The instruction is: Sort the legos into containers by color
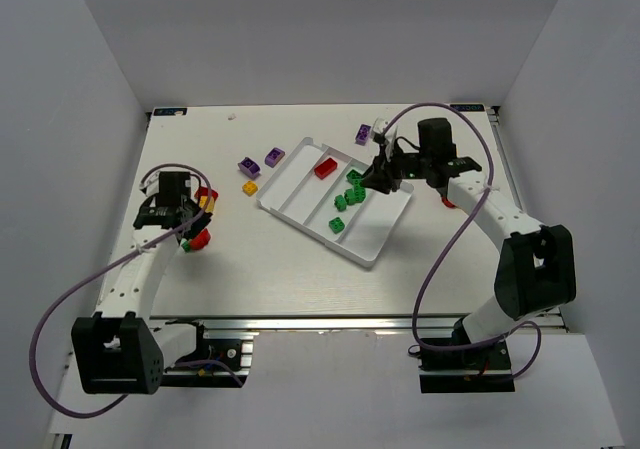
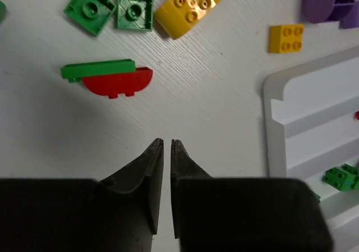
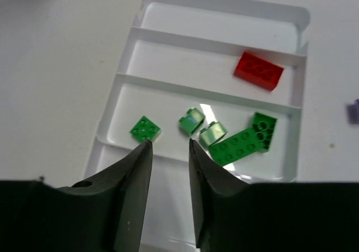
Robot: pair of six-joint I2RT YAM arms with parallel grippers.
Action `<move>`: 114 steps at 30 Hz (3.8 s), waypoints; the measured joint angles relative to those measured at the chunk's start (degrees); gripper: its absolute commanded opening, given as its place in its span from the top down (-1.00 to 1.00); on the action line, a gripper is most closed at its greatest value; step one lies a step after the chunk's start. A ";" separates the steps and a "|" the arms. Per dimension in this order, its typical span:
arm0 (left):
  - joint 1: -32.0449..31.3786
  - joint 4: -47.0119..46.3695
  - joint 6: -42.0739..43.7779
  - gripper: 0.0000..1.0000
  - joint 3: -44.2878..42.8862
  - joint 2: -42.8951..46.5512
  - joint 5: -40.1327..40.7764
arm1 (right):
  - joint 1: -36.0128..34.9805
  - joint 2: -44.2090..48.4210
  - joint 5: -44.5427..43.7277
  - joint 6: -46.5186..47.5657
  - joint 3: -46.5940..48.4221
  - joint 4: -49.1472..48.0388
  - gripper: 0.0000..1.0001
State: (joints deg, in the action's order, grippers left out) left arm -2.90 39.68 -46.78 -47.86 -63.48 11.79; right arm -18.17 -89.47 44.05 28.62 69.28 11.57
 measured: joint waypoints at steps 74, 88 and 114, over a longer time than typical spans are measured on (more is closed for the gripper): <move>4.24 -3.56 62.40 -0.42 -5.33 -24.24 -7.23 | 0.00 3.48 2.14 -5.70 -7.13 1.95 0.21; 4.20 -4.07 62.31 0.23 -5.46 -28.79 -7.96 | 0.11 3.48 1.95 -5.90 -7.13 1.92 0.21; -9.64 -31.23 2.08 0.91 -2.36 -4.90 -33.64 | -15.17 7.37 -7.32 -27.82 -6.38 0.70 -0.16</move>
State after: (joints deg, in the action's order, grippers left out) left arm -12.53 8.45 -44.71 -50.22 -68.38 -21.85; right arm -33.34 -82.11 36.73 0.80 62.89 12.27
